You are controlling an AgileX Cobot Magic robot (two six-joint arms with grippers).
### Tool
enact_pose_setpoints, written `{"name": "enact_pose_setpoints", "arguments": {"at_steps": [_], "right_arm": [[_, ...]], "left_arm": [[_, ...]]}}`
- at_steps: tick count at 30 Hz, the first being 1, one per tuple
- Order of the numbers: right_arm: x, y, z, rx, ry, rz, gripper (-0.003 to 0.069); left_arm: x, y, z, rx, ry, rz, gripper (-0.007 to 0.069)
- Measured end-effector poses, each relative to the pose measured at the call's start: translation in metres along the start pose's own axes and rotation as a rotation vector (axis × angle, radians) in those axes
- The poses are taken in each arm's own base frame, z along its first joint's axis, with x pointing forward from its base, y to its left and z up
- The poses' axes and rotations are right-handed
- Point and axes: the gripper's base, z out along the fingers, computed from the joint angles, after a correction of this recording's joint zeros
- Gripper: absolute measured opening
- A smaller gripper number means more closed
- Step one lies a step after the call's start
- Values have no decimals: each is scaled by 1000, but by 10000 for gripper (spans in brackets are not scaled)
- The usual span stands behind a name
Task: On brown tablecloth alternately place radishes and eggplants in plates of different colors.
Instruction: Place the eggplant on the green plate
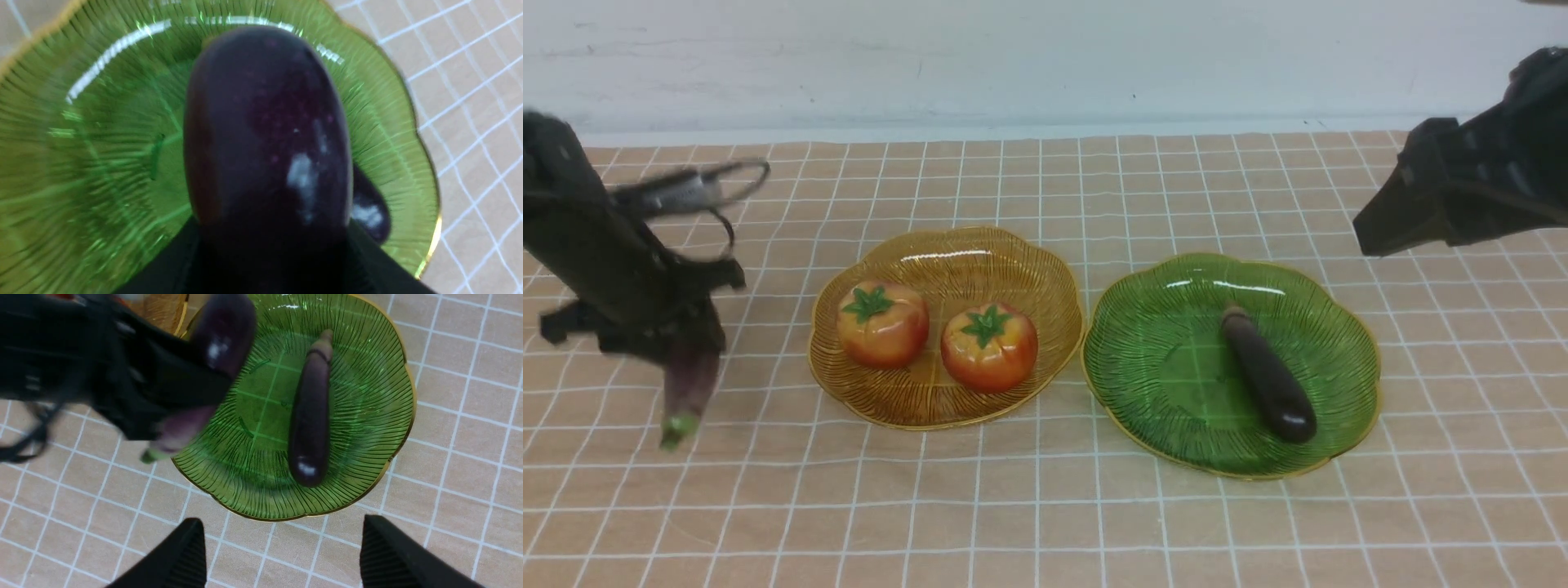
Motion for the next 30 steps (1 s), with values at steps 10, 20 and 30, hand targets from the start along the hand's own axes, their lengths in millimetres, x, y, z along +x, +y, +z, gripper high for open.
{"name": "enact_pose_setpoints", "arguments": {"at_steps": [10, 20, 30], "right_arm": [[0, 0, 0, 0, 0, 0, 463], [3, 4, -12, -29, -32, 10, 456], [39, 12, -99, -32, -278, -3, 246]], "left_arm": [[2, 5, 21, 27, 16, -120, 506], [-19, 2, 0, 87, 58, -112, 613], [-59, 4, -120, 111, 35, 4, 71]]}}
